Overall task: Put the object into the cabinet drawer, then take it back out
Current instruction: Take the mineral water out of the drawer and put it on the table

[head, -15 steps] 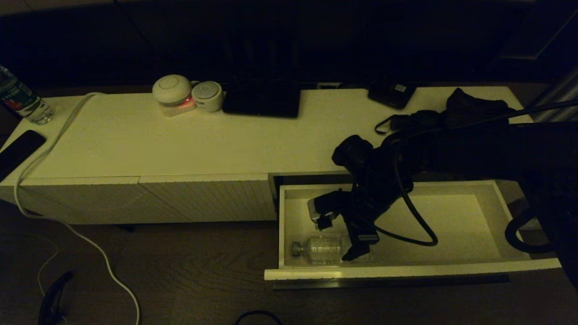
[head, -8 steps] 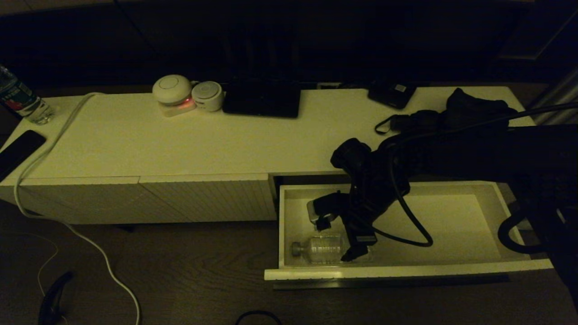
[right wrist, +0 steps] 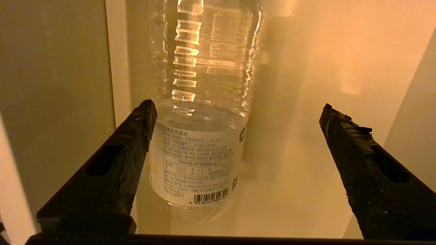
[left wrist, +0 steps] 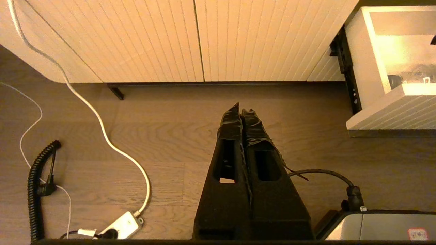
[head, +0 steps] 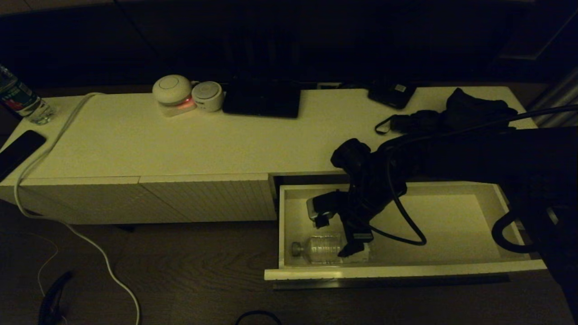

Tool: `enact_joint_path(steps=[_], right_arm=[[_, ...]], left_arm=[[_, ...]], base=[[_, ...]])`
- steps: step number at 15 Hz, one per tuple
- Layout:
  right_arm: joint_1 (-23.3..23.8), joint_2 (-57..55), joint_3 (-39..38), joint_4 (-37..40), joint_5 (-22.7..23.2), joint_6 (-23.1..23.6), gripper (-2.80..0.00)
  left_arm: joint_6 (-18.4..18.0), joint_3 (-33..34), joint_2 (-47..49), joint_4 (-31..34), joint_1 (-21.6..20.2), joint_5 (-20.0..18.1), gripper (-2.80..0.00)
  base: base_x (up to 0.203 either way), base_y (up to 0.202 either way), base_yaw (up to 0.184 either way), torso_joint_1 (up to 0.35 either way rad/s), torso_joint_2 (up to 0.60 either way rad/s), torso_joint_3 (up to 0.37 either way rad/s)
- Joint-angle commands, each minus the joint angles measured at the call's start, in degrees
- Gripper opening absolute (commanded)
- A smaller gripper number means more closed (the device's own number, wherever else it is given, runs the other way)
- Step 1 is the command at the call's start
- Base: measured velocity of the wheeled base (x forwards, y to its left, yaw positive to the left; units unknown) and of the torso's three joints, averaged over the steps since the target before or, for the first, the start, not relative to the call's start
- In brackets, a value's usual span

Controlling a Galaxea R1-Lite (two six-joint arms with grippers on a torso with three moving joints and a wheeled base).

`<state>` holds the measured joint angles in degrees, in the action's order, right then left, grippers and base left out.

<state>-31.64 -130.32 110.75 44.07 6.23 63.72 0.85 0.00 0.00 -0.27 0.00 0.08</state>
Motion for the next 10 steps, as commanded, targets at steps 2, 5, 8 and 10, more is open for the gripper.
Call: enact_joint_path(steps=[2,5,8,10], right_arm=[[0.26,-0.46,-0.01,0.23,0.10,0.35,0.00],[0.61,-0.46,-0.01,0.23,0.10,0.35,0.00],[1.05,-0.55,0.08,0.05,-0.08,0.44,0.00],[1.75,-0.55,0.00,-0.72,-0.09,0.44,0.00]], left_arm=[[0.03,0.05,-0.07,0.00,0.00,0.01,-2.80],[0.03,0.09,-0.09,0.00,0.00,0.01,-2.80],[0.03,0.03,0.00,0.00,0.00,0.01,-2.80],[0.03,0.07,-0.09,0.00,0.00,0.01,-2.80]], base=[[0.000,0.000,0.000,0.000,0.00,0.000],[0.000,0.000,0.000,0.000,0.00,0.000],[0.000,0.000,0.000,0.000,0.00,0.000],[0.000,0.000,0.000,0.000,0.00,0.000]])
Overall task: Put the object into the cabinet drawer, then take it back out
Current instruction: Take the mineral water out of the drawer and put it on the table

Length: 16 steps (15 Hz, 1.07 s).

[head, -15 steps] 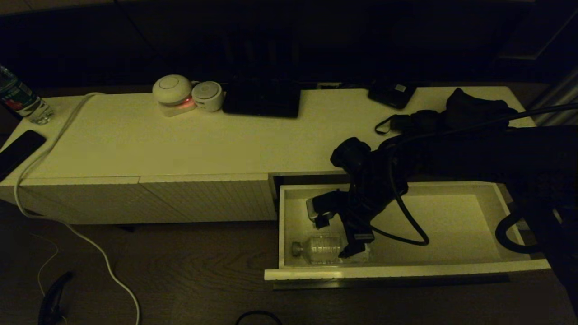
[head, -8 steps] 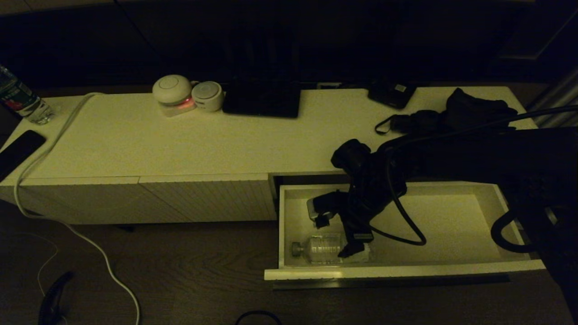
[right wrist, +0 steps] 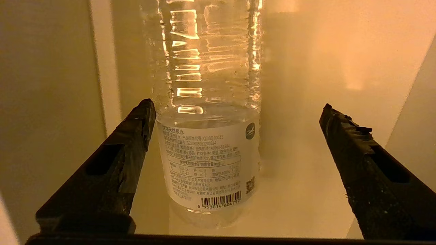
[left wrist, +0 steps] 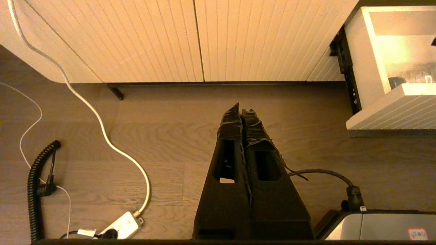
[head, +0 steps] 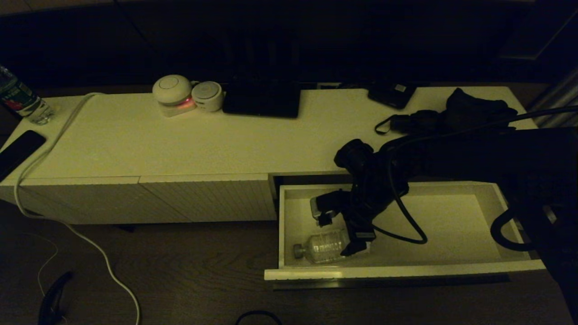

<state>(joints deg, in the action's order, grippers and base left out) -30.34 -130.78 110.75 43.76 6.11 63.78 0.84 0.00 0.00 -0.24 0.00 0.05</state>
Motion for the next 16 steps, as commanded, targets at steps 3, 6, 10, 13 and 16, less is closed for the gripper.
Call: enact_joint_path(steps=[3,6,10,13,16], right_arm=[[0.46,-1.07,0.08,-4.18,0.04,0.30,0.00],[0.46,-1.23,0.08,-4.56,-0.04,0.46,0.00],[0.46,-1.63,0.08,-4.73,-0.04,0.29,0.00],[0.37,-1.93,0.08,-5.11,-0.04,-0.08,0.00],[0.37,-2.02,0.08,-5.70,-0.04,-0.47,0.00]], left_arm=[[0.04,0.02,-0.09,-0.02,0.00,0.04,-2.80],[0.04,0.00,-0.09,-0.02,0.00,0.04,-2.80],[0.04,0.09,-0.05,-0.02,0.00,0.04,-2.80],[0.04,0.09,0.00,-0.02,0.00,0.04,-2.80],[0.04,0.04,-0.04,-0.02,0.00,0.04,-2.80]], base=[[0.000,0.000,0.000,0.000,0.00,0.000],[0.000,0.000,0.000,0.000,0.00,0.000],[0.000,0.000,0.000,0.000,0.00,0.000],[0.000,0.000,0.000,0.000,0.00,0.000],[0.000,0.000,0.000,0.000,0.00,0.000]])
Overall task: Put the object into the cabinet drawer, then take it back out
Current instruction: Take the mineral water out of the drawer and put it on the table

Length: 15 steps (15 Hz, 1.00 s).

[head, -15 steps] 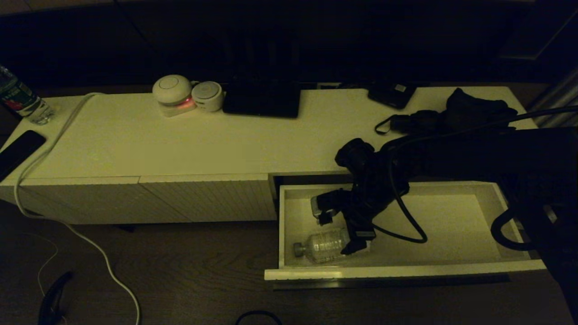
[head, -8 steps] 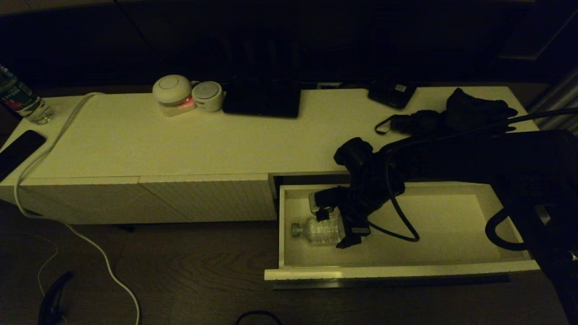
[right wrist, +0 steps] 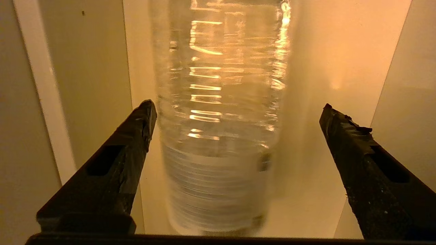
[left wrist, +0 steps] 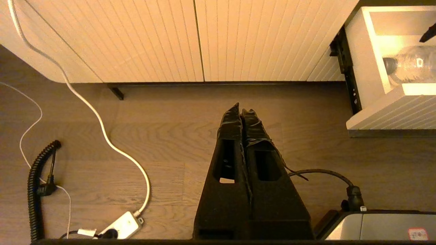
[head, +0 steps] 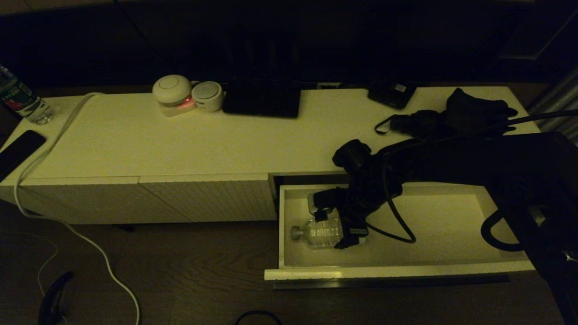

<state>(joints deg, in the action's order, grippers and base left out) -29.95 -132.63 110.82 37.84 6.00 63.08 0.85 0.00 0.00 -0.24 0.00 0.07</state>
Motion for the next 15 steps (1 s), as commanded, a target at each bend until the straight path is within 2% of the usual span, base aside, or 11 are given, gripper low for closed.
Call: enact_joint_path(steps=[1,15], right_arm=[[-0.02,-0.31,0.01,0.22,0.07,-0.07,0.00],[-0.02,-1.05,0.01,-0.05,0.07,-2.27,0.00]], left_arm=[[0.03,0.01,-0.08,-0.02,0.00,0.01,-2.80],[0.03,0.01,-0.01,-0.03,0.00,0.01,-2.80]], base=[[0.000,0.000,0.000,0.000,0.00,0.000],[0.000,0.000,0.000,0.000,0.00,0.000]])
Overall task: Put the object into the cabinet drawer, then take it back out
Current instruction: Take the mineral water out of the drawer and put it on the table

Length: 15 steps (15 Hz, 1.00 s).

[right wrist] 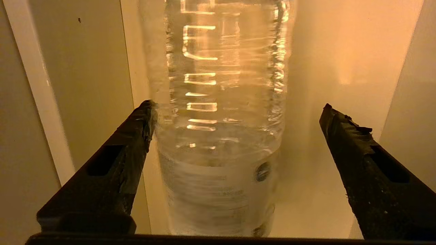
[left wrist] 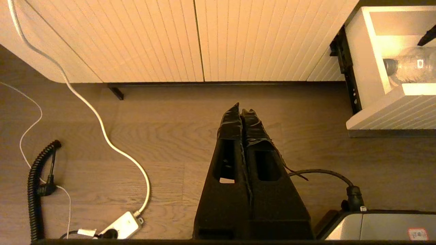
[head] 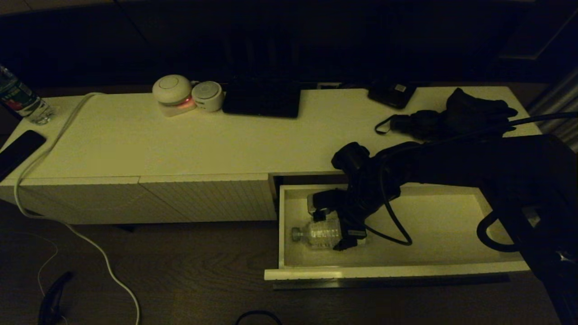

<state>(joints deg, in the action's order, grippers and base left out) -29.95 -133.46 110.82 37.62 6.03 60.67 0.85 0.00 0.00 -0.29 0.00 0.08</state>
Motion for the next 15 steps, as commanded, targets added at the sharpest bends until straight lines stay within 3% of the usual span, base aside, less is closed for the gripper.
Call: enact_joint_path(steps=[1,7,8,15], right_arm=[[-0.02,-0.31,0.01,0.09,0.03,-0.28,0.00],[-0.02,-0.39,0.01,-0.18,0.03,-0.46,0.00],[-0.03,-0.39,0.01,-0.09,0.03,-0.46,-2.80],[-0.11,-0.39,-0.01,0.17,0.03,-0.46,-2.80]], left_arm=[[0.03,0.09,-0.09,0.03,0.00,0.01,-2.80],[0.03,0.04,-0.04,0.03,0.00,0.01,-2.80],[0.03,0.07,-0.09,0.03,0.00,0.01,-2.80],[0.03,0.09,-0.09,0.03,0.00,0.01,-2.80]], base=[[0.000,0.000,0.000,0.000,0.00,0.000],[0.000,0.000,0.000,0.000,0.00,0.000],[0.000,0.000,0.000,0.000,0.00,0.000],[0.000,0.000,0.000,0.000,0.00,0.000]])
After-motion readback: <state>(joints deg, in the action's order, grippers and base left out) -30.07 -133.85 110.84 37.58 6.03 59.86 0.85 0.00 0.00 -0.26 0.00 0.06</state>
